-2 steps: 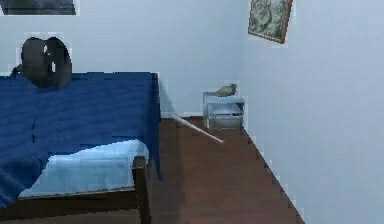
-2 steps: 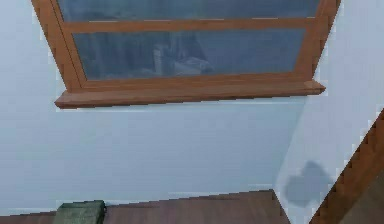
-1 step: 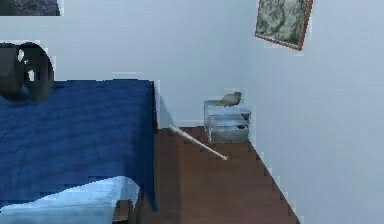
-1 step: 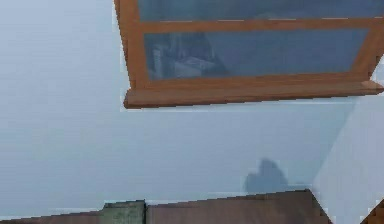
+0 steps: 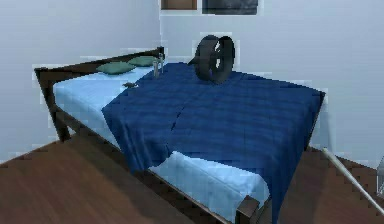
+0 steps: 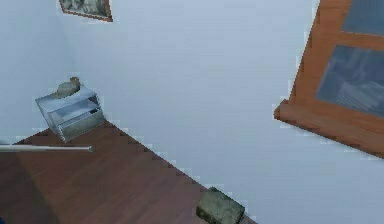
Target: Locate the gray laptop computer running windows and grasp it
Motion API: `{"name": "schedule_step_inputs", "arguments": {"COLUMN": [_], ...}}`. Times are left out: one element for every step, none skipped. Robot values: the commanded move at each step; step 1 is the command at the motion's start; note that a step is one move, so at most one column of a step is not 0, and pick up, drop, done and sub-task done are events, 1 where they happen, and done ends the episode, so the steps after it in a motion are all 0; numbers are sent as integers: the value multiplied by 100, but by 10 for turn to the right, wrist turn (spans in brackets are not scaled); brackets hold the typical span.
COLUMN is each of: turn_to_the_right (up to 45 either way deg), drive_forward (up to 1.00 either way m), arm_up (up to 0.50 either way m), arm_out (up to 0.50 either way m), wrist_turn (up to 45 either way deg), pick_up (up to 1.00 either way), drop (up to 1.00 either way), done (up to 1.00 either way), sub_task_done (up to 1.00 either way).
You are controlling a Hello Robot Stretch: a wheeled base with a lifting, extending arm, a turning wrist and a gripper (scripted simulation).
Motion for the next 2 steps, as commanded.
{"name": "schedule_step_inputs", "arguments": {"turn_to_the_right": [0,-450], "drive_forward": [20,0], "arm_up": [0,0], "arm_out": [0,0], "wrist_turn": [0,0], "pick_up": [0,0], "drop": [0,0], "done": [0,0], "sub_task_done": [0,0]}}
